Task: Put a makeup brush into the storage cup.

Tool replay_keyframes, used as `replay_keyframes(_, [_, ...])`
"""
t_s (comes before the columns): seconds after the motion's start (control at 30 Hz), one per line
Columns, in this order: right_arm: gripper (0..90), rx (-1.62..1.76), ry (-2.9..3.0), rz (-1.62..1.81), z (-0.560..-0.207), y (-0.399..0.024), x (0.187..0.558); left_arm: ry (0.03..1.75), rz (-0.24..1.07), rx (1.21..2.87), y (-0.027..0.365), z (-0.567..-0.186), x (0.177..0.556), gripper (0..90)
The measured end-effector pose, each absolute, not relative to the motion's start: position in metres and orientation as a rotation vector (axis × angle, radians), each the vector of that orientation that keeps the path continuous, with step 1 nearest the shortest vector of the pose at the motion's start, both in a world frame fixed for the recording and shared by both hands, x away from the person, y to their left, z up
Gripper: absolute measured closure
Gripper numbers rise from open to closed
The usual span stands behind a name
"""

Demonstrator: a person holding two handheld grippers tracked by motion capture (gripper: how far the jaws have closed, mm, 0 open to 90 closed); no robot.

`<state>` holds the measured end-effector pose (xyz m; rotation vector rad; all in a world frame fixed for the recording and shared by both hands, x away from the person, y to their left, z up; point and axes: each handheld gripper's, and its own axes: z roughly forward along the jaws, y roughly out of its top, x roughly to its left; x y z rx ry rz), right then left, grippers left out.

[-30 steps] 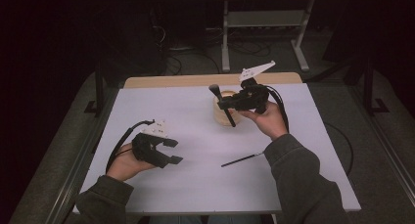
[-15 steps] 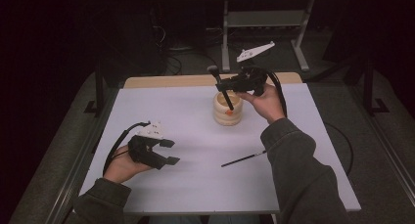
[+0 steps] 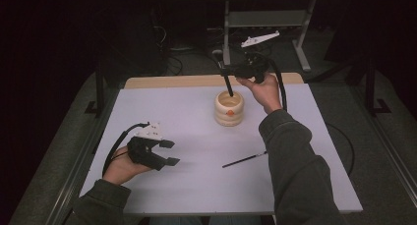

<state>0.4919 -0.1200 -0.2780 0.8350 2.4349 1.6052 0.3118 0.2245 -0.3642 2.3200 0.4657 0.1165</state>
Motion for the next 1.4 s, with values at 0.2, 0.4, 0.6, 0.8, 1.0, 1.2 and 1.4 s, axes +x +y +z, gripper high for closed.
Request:
replay_keyframes(0.2, [76.8, 0.899, 2.429, 1.58, -0.291, -0.123, 0.501, 0.473, 0.11, 2.316, 0.226, -0.363, 0.311, 35.9])
replay_keyframes(0.4, [76.7, 0.94, 2.426, 1.568, -0.3, -0.122, 0.505, 0.47, 0.11, 2.307, 0.225, -0.365, 0.311, 35.5])
replay_keyframes(0.6, [76.7, 0.961, 2.425, 1.561, -0.308, -0.121, 0.507, 0.458, 0.104, 2.313, 0.226, -0.364, 0.311, 35.3])
replay_keyframes(0.8, [76.6, 0.963, 2.443, 1.534, -0.315, -0.118, 0.509, 0.463, 0.105, 2.308, 0.226, -0.366, 0.312, 34.9])
replay_keyframes(1.0, [76.5, 0.967, 2.443, 1.52, -0.32, -0.117, 0.51, 0.444, 0.117, 2.315, 0.227, -0.365, 0.313, 35.4])
replay_keyframes(1.2, [76.4, 0.988, 2.409, 1.554, -0.33, -0.121, 0.508, 0.451, 0.111, 2.305, 0.225, -0.365, 0.312, 35.3])
replay_keyframes(1.4, [75.9, 1.012, 2.415, 1.545, -0.34, -0.125, 0.506, 0.466, 0.097, 2.306, 0.224, -0.367, 0.312, 34.7])
